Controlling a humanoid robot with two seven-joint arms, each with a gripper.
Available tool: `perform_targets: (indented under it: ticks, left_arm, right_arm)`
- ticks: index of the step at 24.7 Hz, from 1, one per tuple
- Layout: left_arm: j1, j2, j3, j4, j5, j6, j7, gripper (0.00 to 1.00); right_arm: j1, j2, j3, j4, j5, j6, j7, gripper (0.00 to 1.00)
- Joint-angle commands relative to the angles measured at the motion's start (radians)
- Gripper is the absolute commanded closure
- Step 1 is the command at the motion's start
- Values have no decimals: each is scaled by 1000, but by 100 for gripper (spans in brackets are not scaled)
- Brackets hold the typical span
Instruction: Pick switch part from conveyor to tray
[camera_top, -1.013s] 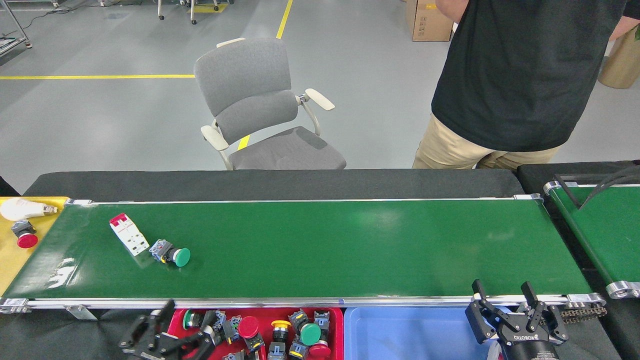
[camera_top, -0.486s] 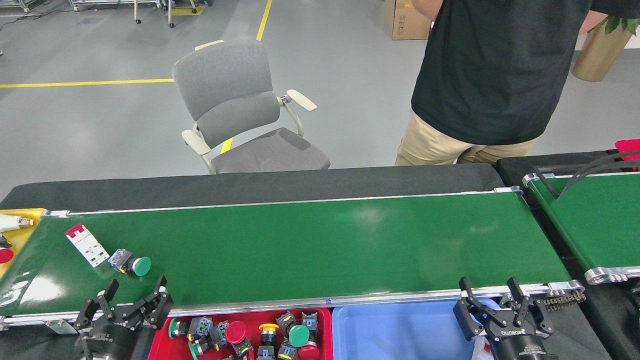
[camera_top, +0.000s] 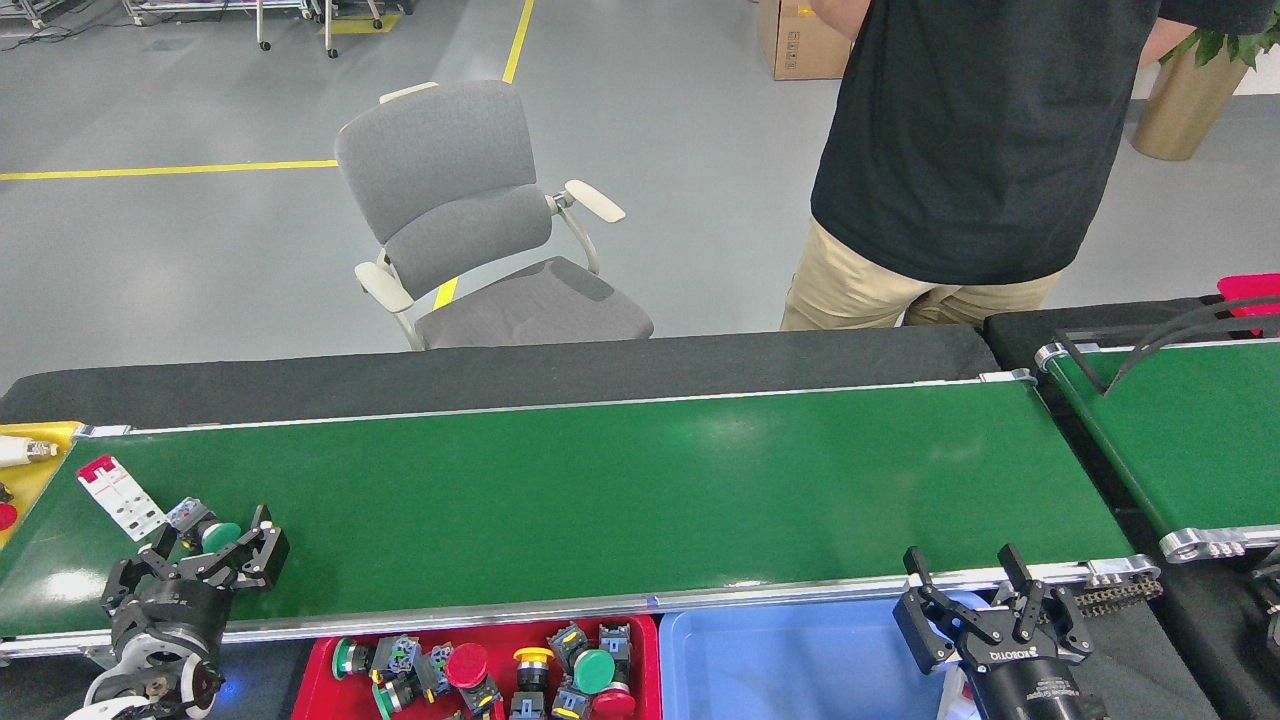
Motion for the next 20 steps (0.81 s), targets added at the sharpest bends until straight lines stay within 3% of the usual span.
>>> perform_targets:
  ticks: [1, 2, 4, 5, 6, 9, 13, 15, 18, 20]
  left_arm:
    - [-27, 13, 5, 27, 2, 49, 7, 6]
    - [-33, 13, 5, 40, 4, 66, 9, 17]
    - [-37, 13, 5, 46, 7, 75, 15, 51]
    - [-36, 13, 6, 46, 10, 75, 18, 62]
    - [-34, 12, 6, 44, 19, 75, 18, 70]
    - [-22, 6, 5, 32, 27, 69, 23, 80]
    - [55, -2, -5, -95, 47, -6, 24, 85]
    - [148, -4, -5, -227, 50, -127, 23, 85]
    - [337, -13, -6, -476, 58, -394, 20, 80]
    - [455, -46, -8, -591, 56, -551, 10, 65]
  right_arm:
    - [-11, -5, 1, -14, 0, -1, 0, 0]
    - [-9, -5, 1, -14, 0, -2, 0, 0]
    - [-5, -5, 7, -14, 0, -4, 0, 0]
    - [-6, -5, 16, -14, -1, -4, 0, 0]
    - [-11, -3, 19, -16, -1, 1, 0, 0]
    - [-29, -2, 19, -17, 0, 4, 0, 0]
    - [-25, -3, 19, -17, 0, 4, 0, 0]
    - [-25, -3, 19, -19, 0, 4, 0, 0]
    - [-6, -5, 19, -25, 0, 4, 0, 0]
    - [3, -5, 19, -34, 0, 4, 0, 0]
